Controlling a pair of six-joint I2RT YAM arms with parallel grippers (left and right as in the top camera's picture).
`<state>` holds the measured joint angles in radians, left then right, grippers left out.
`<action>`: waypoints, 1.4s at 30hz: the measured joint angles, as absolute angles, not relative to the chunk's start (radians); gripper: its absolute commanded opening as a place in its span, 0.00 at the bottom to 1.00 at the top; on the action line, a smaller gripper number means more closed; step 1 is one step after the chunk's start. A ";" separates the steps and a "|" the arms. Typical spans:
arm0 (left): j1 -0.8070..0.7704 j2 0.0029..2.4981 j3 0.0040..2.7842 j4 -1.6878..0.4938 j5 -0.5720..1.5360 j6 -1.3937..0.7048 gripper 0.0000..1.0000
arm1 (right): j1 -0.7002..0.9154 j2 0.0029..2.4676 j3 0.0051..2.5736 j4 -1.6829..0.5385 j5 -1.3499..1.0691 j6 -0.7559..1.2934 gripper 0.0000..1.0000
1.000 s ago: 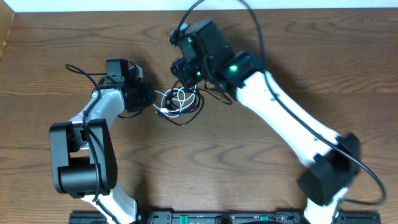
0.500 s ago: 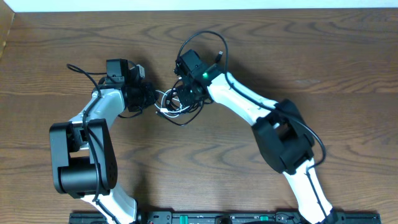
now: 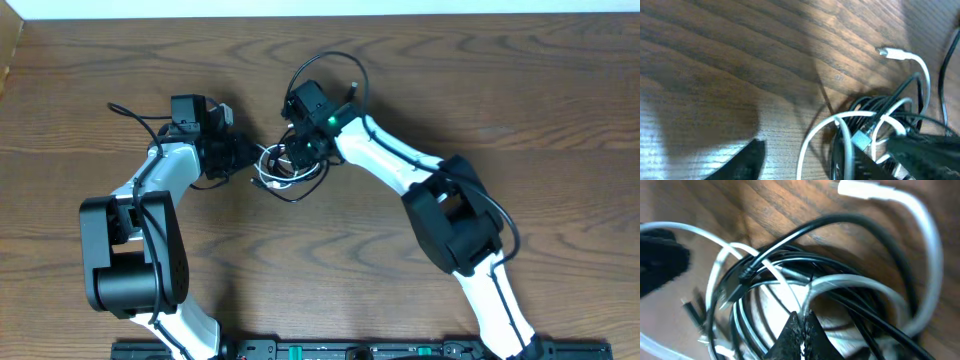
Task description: Untangle cables
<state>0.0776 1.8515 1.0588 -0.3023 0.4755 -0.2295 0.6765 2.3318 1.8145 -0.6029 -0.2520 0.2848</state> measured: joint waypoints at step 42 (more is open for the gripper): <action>0.025 1.355 1.078 0.089 0.916 -0.295 0.07 | 0.402 2.137 1.755 -0.754 -0.558 0.073 0.71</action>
<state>0.0246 1.3548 1.0782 0.0891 0.9157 -0.2947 0.4015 2.1368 1.7546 -0.7540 -0.5583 0.0734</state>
